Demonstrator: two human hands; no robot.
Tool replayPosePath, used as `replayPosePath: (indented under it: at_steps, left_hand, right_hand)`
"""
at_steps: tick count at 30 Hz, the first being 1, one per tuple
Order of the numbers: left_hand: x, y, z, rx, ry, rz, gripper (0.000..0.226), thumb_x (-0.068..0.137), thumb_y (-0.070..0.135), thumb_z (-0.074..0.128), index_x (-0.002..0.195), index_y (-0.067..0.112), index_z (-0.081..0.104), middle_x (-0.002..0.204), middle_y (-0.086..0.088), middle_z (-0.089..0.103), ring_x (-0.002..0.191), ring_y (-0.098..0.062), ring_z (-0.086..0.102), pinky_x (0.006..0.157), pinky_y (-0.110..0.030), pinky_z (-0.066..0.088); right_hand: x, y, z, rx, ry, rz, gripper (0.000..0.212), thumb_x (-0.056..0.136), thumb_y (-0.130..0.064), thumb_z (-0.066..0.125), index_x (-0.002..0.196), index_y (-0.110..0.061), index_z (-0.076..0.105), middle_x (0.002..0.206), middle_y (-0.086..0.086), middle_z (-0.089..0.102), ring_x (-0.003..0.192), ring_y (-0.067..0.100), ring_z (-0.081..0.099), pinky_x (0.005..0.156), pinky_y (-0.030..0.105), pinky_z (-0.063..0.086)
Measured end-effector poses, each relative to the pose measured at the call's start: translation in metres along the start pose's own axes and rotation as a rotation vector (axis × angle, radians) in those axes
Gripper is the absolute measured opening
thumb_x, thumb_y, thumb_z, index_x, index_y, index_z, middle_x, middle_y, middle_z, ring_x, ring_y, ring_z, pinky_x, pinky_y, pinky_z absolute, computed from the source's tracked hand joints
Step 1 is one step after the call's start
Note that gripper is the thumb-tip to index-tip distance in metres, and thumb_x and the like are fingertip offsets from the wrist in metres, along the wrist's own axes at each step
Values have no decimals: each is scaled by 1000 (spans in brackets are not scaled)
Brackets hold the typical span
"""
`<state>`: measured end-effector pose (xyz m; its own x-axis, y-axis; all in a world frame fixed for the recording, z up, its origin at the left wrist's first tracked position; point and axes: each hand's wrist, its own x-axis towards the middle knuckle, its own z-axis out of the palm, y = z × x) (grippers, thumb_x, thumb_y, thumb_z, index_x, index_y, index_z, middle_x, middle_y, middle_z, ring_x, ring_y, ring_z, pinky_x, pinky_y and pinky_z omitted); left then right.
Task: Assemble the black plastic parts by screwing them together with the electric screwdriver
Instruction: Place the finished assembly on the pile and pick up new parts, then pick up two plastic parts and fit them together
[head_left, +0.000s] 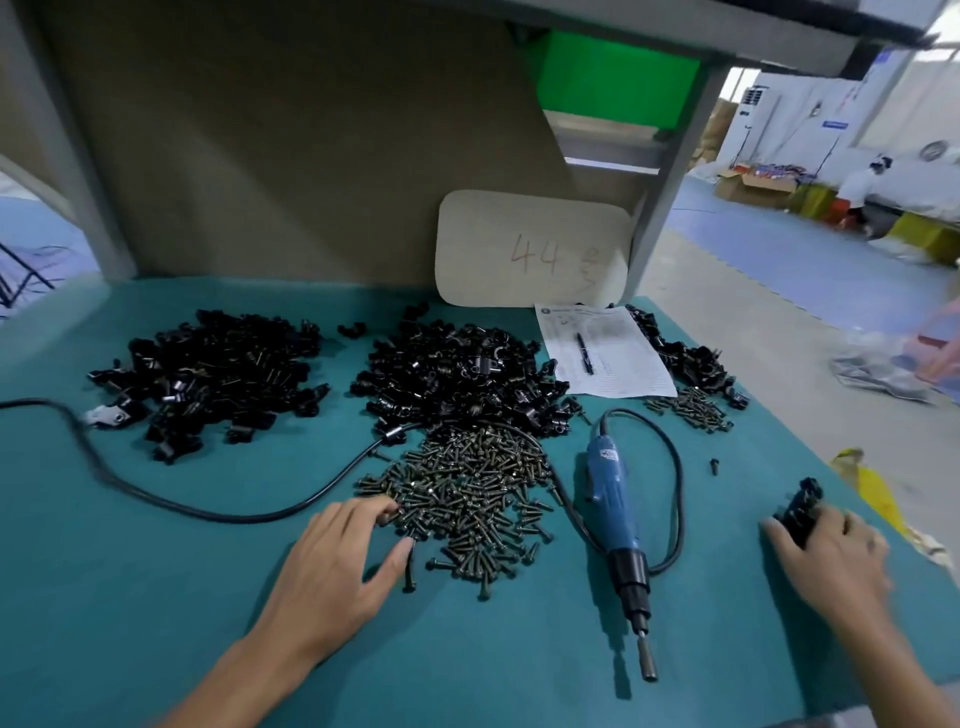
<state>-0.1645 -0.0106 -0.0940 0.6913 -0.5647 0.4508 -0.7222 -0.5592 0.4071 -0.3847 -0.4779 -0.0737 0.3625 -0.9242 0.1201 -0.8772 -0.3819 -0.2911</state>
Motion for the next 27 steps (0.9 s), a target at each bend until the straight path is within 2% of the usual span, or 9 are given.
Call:
replayPosePath:
  at_steps: [4,7,9,13,15,18,23,25,27]
  left_hand:
    - [4,-3,2,-114,33,-117,24,100,48,51,115,31,58,109,26,55,104,4,52,91,-24,46]
    - [15,-11,-1,-223,124,-256,5,98,40,55,101,36,56,97,26,57,100,6,52,80,-22,44]
    - [24,-21,-5,-209,152,-279,2,98,36,56,98,37,54,94,25,57,99,8,51,77,-18,40]
    - [52,-56,-18,-97,177,-338,5,100,27,56,105,29,56,97,22,56,96,-1,52,84,-28,44]
    - [68,-75,-25,-14,157,-392,13,101,24,55,113,22,59,104,12,60,103,-14,53,89,-34,45]
    - [85,-95,-31,135,102,-396,24,101,21,56,124,17,60,117,1,64,110,-22,54,95,-39,46]
    - [108,-114,-30,433,-20,-190,49,92,7,64,140,14,55,136,-4,59,121,-29,51,99,-41,43]
    - [117,-120,-25,601,-84,-126,63,92,9,64,151,14,42,150,-5,48,131,-33,45,102,-42,40]
    - [127,-125,-18,656,-139,-155,62,101,16,52,157,17,28,155,-2,39,137,-32,36,106,-40,32]
  right_hand:
    - [1,-26,-7,10,98,-6,70,88,-54,69,133,-2,54,143,29,46,137,45,38,113,61,29]
    - [-6,-80,-12,135,109,-242,58,91,-38,73,133,-3,53,133,30,52,130,47,45,109,59,36]
    - [-16,-131,-14,233,43,-445,50,95,-34,70,134,-9,53,130,20,56,123,39,50,103,52,42]
    - [-54,-248,-4,290,-179,-856,31,100,-36,63,127,-21,59,118,-3,61,102,14,56,88,32,46]
    - [-74,-301,8,245,-300,-1020,29,102,-35,60,129,-23,59,122,-3,62,102,15,59,89,34,51]
    - [-102,-362,28,184,-403,-1174,28,105,-29,55,131,-20,59,126,4,60,107,22,60,91,38,52]
    - [-138,-409,64,-144,-359,-1238,38,105,-37,52,133,-10,55,119,15,63,108,36,61,78,40,51]
    - [-145,-413,73,-222,-312,-1204,30,106,-26,50,129,-6,54,114,16,64,107,38,62,73,39,47]
    - [-146,-413,73,-167,-312,-1174,24,107,-20,47,124,-5,53,109,16,65,103,37,64,73,40,49]
